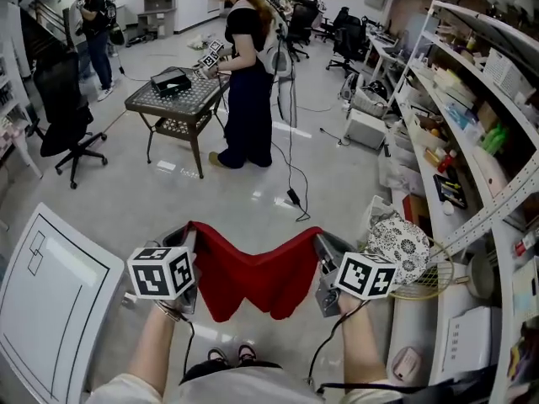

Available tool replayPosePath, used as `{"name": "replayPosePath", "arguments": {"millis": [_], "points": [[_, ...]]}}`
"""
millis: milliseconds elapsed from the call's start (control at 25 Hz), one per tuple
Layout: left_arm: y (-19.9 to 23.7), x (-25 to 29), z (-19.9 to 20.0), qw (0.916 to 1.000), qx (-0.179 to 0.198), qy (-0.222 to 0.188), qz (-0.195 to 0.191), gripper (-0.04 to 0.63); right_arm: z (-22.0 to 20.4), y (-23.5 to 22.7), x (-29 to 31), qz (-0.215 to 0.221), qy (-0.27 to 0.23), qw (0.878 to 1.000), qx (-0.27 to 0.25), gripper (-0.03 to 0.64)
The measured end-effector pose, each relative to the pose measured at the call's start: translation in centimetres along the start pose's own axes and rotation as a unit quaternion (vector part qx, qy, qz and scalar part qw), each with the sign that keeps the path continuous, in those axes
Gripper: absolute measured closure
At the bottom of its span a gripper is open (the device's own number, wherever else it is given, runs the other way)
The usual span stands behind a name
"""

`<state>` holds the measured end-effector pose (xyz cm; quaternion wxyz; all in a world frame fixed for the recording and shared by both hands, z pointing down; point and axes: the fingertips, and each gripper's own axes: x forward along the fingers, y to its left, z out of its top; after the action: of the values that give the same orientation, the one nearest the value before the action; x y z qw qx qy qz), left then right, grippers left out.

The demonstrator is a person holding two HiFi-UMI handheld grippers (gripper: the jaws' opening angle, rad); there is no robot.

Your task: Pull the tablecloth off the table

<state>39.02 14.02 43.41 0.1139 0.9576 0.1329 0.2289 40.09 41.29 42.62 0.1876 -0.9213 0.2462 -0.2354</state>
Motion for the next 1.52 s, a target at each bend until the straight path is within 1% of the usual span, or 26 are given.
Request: {"name": "replayPosePath", "arguments": {"millis": [80,240,400,480,560,680,880,1000,1200,1400,1520], "points": [[1.2,-0.7,0.3,1.0000,-0.005,-0.008,0.001,0.577,0.0,1.0,0.3,-0.013,0.003,0.999,-0.030,0.588],[2.6,-1.8,0.6,0.9997,-0.012,-0.019,-0.001,0.577,-0.7,2.3,0.8,-0.041,-0.007,0.999,-0.031,0.586],[3.4,-2.6,0.7,0.9995,-0.012,-0.027,-0.007,0.577,-1.8,3.9,1.2,-0.095,-0.009,0.992,-0.080,0.587],[3.5,-2.9,0.7,0.9994,-0.012,-0.031,-0.012,0.577,-2.2,4.8,1.1,-0.105,-0.018,0.991,-0.080,0.587],[3.7,-3.2,0.7,0.9991,-0.012,-0.038,-0.016,0.577,-2.5,5.5,1.0,-0.108,-0.029,0.991,-0.069,0.588],[4.0,-3.5,0.3,0.9985,-0.024,-0.045,-0.020,0.577,-3.0,6.0,0.8,-0.110,-0.035,0.992,-0.054,0.587],[4.0,-4.2,-1.8,0.9987,-0.036,-0.033,-0.015,0.577,-3.9,5.8,0.6,-0.111,-0.038,0.992,-0.045,0.586],[3.5,-4.2,-2.4,0.9987,-0.040,-0.032,-0.004,0.577,-4.1,5.5,0.8,-0.107,-0.041,0.992,-0.048,0.586],[2.6,-4.2,-2.5,0.9976,-0.042,-0.046,0.029,0.577,-4.1,4.6,1.2,-0.096,-0.024,0.993,-0.063,0.587],[2.7,-4.0,-2.3,0.9963,-0.041,-0.051,0.055,0.577,-3.4,3.7,1.6,-0.086,-0.017,0.993,-0.084,0.588],[2.6,-4.2,-2.2,0.9960,-0.037,-0.050,0.064,0.577,-2.8,3.3,1.7,-0.077,-0.019,0.993,-0.083,0.588]]}}
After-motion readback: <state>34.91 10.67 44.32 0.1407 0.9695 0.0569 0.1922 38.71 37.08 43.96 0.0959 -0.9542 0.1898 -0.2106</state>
